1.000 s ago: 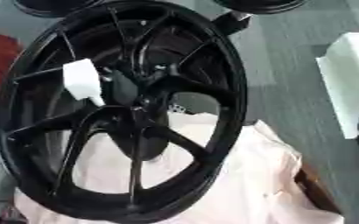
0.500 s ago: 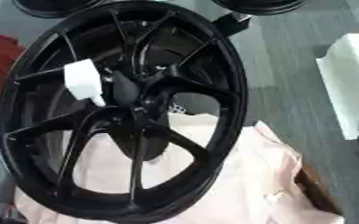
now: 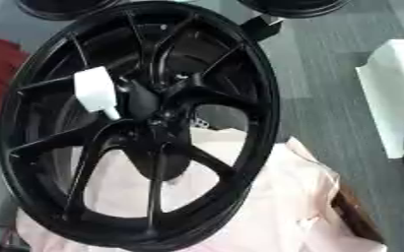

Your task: Pull the pin out of the wheel hub.

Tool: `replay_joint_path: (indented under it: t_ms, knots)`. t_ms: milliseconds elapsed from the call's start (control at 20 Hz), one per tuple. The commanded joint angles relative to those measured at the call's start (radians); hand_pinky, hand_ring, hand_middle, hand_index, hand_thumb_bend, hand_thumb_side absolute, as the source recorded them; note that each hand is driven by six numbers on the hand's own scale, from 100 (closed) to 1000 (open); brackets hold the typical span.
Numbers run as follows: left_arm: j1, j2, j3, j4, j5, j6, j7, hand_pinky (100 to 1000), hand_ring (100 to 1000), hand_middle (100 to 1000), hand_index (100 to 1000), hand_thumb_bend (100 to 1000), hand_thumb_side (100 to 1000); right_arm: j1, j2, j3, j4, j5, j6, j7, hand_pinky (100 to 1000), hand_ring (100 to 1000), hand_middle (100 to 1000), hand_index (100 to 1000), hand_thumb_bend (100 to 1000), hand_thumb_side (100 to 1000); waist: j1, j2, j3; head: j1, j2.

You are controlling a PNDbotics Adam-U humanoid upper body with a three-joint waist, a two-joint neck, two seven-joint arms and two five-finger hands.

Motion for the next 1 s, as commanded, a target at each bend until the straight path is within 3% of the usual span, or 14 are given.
replay_joint_path:
  t_ms: [50, 300, 500, 1000]
  knots:
    - [-0.043, 0.015, -0.042, -0.064, -0.006, 0.019, 0.017, 799, 749, 706, 819, 100, 839, 0.001, -0.018, -0.003, -0.012, -0.006, 0.000, 0.007, 770, 803, 701, 840, 100, 583, -0.001, -0.029, -0.002, 0.002, -0.006]
    - [-0.098, 0.008, -0.136, -0.168, -0.053, 0.141, 0.100, 797, 752, 711, 820, 100, 826, -0.001, -0.018, -0.001, -0.012, -0.008, 0.005, 0.010, 769, 803, 702, 840, 100, 584, 0.005, -0.029, -0.002, -0.001, -0.001]
    - [-0.155, -0.024, -0.197, -0.182, -0.064, 0.221, 0.097, 795, 751, 711, 823, 100, 855, -0.002, -0.019, 0.002, -0.012, -0.010, 0.010, 0.014, 769, 803, 702, 841, 100, 584, 0.010, -0.030, -0.002, -0.003, 0.003]
    - [-0.256, -0.106, -0.287, -0.112, -0.078, 0.264, 0.055, 798, 762, 727, 844, 100, 889, -0.011, -0.012, 0.007, -0.012, -0.011, 0.022, 0.020, 768, 801, 702, 842, 100, 587, 0.017, -0.023, -0.007, -0.007, 0.009]
